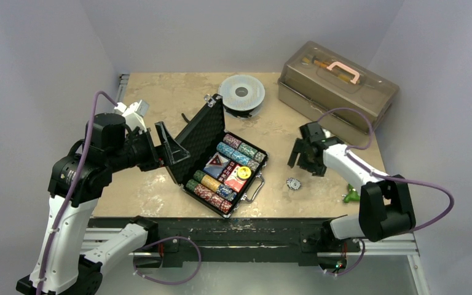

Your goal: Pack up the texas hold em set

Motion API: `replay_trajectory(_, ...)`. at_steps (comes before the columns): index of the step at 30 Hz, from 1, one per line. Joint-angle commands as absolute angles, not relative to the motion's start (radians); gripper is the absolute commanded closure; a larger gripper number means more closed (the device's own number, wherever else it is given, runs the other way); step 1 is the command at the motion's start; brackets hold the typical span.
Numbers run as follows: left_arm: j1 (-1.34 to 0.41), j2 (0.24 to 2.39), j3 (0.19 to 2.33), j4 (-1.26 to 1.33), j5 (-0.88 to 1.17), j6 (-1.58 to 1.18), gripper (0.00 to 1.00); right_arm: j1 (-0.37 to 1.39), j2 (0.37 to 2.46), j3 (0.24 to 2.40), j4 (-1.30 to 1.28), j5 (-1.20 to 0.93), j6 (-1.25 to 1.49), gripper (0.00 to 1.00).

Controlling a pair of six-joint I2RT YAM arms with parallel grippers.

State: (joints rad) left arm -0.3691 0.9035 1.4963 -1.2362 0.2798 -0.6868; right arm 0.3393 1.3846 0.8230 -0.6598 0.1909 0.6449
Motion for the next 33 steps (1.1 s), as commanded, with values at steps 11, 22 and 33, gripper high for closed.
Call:
replay_trajectory(11, -0.375, 0.878, 1.546, -1.238, 0.232, -0.650, 0.20, -0.076, 1.624, 1.025, -0.402, 0.280, 0.714, 0.05)
replay_trajectory(22, -0.374, 0.859, 1.551, -1.267, 0.186, -0.653, 0.20, -0.110, 1.754, 1.132, -0.369, 0.300, 0.672, 0.23)
replay_trajectory(33, -0.375, 0.858, 1.535, -1.261, 0.197, -0.673, 0.20, -0.125, 1.878, 1.218, -0.361, 0.261, 0.623, 0.32)
